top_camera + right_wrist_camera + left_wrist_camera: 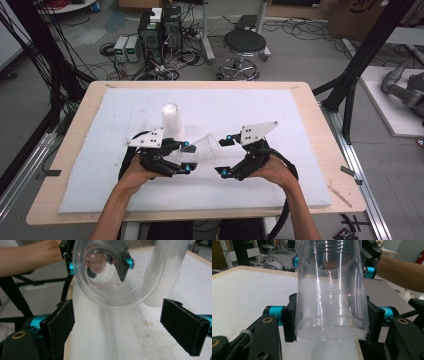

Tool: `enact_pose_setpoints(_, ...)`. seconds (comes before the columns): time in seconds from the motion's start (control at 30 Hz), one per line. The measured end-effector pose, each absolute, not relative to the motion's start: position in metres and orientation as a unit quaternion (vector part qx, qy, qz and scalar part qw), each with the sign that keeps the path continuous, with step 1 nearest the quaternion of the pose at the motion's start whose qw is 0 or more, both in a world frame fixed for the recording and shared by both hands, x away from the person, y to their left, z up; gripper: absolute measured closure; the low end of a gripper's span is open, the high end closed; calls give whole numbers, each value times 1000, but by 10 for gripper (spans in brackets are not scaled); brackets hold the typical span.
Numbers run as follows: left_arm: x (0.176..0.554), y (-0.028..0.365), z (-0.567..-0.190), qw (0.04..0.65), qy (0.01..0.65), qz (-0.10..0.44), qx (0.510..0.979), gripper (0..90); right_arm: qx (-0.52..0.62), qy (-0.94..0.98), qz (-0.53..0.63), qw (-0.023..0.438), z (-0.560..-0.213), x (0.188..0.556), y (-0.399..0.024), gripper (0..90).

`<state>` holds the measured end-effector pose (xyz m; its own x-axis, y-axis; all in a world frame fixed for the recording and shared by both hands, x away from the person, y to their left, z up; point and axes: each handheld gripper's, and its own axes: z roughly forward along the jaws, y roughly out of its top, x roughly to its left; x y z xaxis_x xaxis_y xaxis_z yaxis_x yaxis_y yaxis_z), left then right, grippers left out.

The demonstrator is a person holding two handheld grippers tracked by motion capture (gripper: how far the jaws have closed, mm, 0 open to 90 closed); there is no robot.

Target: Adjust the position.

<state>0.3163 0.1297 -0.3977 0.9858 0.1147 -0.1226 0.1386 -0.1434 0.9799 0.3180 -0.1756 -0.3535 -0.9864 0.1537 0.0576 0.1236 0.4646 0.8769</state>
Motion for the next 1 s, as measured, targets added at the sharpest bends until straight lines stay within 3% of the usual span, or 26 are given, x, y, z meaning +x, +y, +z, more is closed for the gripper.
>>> enact_pose_setpoints(1.0, 309, 115, -398, 670, 55, -16, 740, 416, 42, 812, 581, -32, -360, 320, -153, 148)
